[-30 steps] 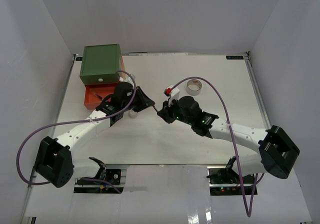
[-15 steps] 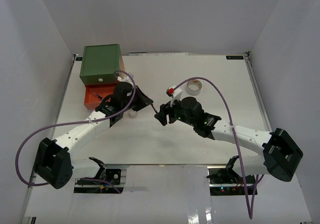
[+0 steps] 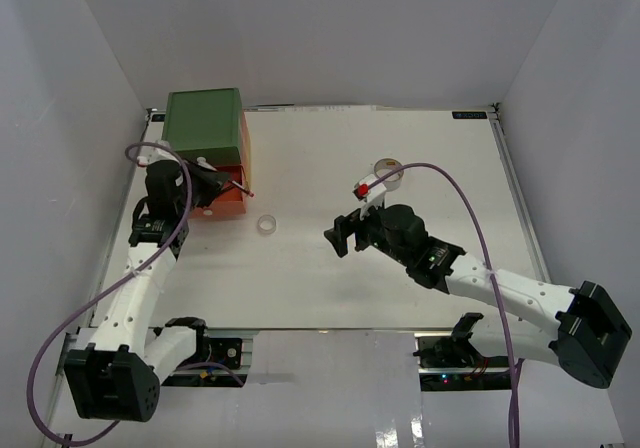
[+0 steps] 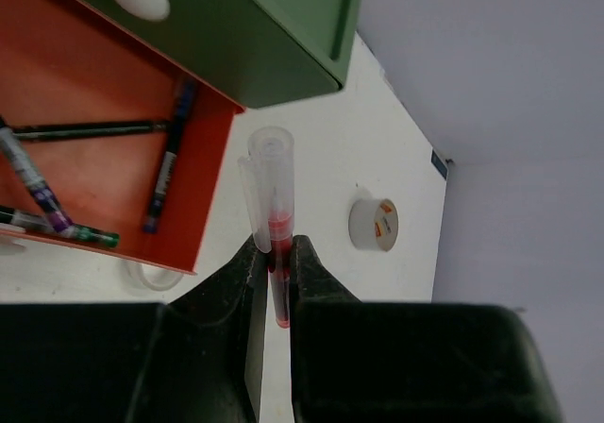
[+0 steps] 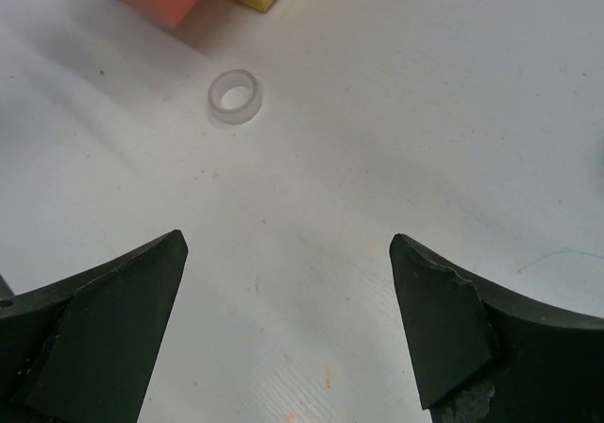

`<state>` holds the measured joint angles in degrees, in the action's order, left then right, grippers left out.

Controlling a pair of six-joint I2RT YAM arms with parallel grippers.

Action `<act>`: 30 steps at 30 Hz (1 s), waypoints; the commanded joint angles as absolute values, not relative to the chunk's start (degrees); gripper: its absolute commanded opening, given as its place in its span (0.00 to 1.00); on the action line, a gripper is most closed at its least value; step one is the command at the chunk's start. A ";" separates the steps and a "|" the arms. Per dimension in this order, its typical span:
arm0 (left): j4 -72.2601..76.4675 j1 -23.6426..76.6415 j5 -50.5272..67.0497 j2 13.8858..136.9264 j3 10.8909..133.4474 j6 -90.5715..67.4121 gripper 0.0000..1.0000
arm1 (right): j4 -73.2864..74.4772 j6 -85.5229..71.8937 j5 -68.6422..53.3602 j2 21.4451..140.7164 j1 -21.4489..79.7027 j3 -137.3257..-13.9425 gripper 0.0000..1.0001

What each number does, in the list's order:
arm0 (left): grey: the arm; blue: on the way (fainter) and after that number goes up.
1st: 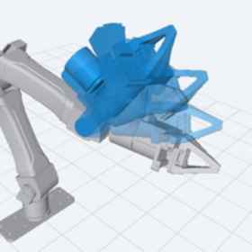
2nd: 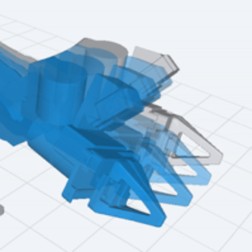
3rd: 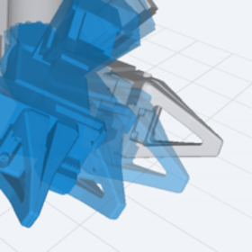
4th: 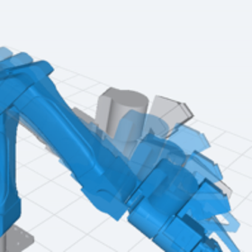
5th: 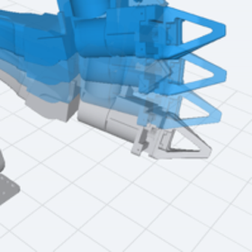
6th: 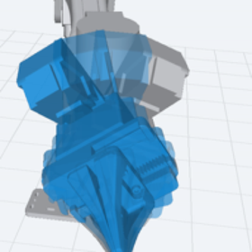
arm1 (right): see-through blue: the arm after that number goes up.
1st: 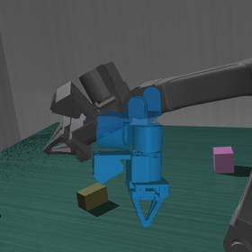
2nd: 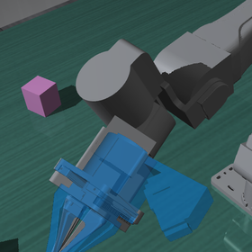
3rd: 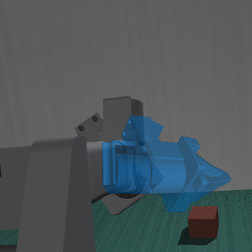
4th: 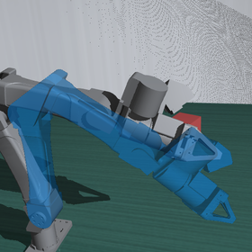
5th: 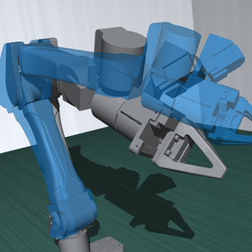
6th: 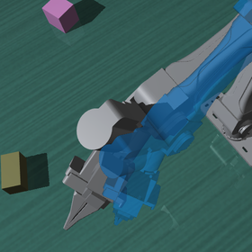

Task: Sort the stationery into containers
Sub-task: Place the pen in the drawer.

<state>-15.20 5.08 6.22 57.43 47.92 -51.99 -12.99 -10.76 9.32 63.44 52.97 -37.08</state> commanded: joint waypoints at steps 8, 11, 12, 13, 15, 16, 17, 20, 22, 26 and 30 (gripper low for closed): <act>-13.80 -9.05 13.18 62.13 47.63 -54.75 0.13 | -13.45 -9.23 12.48 60.03 53.09 -33.93 0.93; -12.92 -9.49 14.15 65.65 48.60 -55.02 0.25 | -13.36 -9.05 12.83 59.50 53.17 -33.14 0.93; -12.75 -9.41 14.24 66.35 48.78 -54.93 0.29 | -13.27 -9.05 13.01 59.24 53.17 -33.05 0.93; -12.57 -9.49 14.41 67.49 48.95 -55.02 0.36 | -13.27 -8.97 13.09 59.24 53.17 -32.61 0.93; -12.48 -9.58 14.94 68.37 49.57 -55.02 0.43 | -13.10 -8.88 13.01 59.06 53.09 -32.43 0.93; -12.57 -9.58 14.94 68.64 49.66 -54.93 0.47 | -12.92 -8.88 12.83 59.06 53.17 -32.34 0.93; -12.66 -9.75 14.77 68.82 49.75 -55.02 0.54 | -12.92 -8.88 12.75 59.06 53.17 -32.26 0.93; -13.27 -9.84 14.94 68.64 50.27 -54.50 0.67 | -12.83 -8.88 12.48 59.06 53.17 -31.99 0.93; -14.40 -9.93 15.29 68.21 51.06 -53.79 0.73 | -12.75 -8.96 12.48 59.06 53.09 -31.99 0.93; -17.21 -9.93 15.21 65.84 52.64 -48.10 0.81 | -12.66 -8.35 12.48 58.80 53.09 -31.64 0.93; -22.22 -9.93 13.28 60.31 54.05 -39.76 0.85 | -12.48 -7.82 12.74 58.19 53.17 -30.59 0.93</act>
